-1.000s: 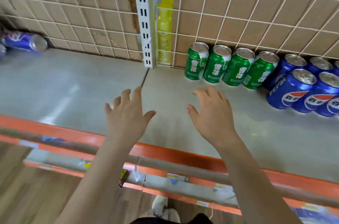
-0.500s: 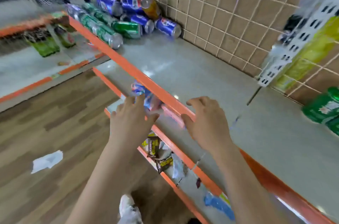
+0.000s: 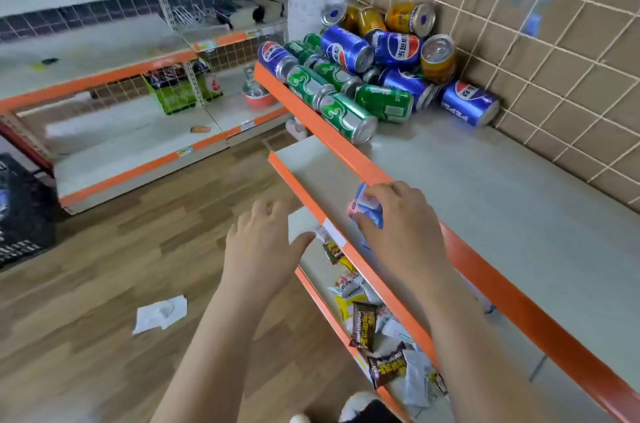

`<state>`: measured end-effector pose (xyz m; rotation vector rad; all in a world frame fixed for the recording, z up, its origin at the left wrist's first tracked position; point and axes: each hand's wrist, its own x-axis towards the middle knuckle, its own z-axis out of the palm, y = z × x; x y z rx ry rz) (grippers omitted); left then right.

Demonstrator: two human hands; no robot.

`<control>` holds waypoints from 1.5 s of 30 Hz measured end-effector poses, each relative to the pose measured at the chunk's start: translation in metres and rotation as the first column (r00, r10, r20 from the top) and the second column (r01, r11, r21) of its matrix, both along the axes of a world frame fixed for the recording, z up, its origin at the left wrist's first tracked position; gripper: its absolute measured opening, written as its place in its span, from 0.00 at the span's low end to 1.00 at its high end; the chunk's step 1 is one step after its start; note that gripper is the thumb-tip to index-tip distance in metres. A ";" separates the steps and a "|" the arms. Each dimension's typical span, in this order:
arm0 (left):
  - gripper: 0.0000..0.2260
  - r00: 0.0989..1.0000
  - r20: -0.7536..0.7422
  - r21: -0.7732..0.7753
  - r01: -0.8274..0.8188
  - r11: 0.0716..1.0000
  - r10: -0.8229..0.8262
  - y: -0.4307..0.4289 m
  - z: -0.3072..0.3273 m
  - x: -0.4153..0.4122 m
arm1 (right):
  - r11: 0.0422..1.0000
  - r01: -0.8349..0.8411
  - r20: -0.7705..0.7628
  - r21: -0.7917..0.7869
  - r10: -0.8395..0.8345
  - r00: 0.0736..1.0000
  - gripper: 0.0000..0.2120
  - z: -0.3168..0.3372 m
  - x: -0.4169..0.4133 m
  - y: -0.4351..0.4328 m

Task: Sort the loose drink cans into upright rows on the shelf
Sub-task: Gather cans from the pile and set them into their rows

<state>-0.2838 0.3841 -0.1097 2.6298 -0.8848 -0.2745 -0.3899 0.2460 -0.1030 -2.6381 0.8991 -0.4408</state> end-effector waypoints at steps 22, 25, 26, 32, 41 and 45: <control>0.28 0.975 0.166 -0.069 0.159 0.985 -0.146 -0.151 0.013 0.232 | 0.992 -0.016 -0.131 -0.124 0.000 0.991 0.25 -0.001 0.202 -0.138; 0.28 0.951 0.226 -0.077 0.234 0.969 -0.212 -0.168 0.013 0.257 | 0.991 0.029 -0.204 -0.130 -0.055 0.977 0.30 -0.004 0.215 -0.139; 0.28 0.936 0.254 -0.074 0.269 0.960 -0.243 -0.174 0.012 0.267 | 0.991 0.045 -0.232 -0.122 -0.073 0.970 0.31 -0.005 0.219 -0.139; 0.35 0.807 0.316 0.152 0.476 0.866 -0.499 -0.207 0.007 0.320 | 0.977 0.162 -0.380 -0.135 -0.202 0.903 0.36 -0.011 0.238 -0.137; 0.42 0.658 0.234 0.320 0.643 0.696 -0.715 -0.237 -0.009 0.368 | 0.932 0.340 -0.394 -0.125 -0.361 0.845 0.30 -0.007 0.256 -0.132; 0.37 0.620 0.318 0.224 0.686 0.693 -0.717 -0.244 -0.013 0.373 | 0.919 0.384 -0.375 -0.086 -0.387 0.842 0.30 -0.001 0.255 -0.130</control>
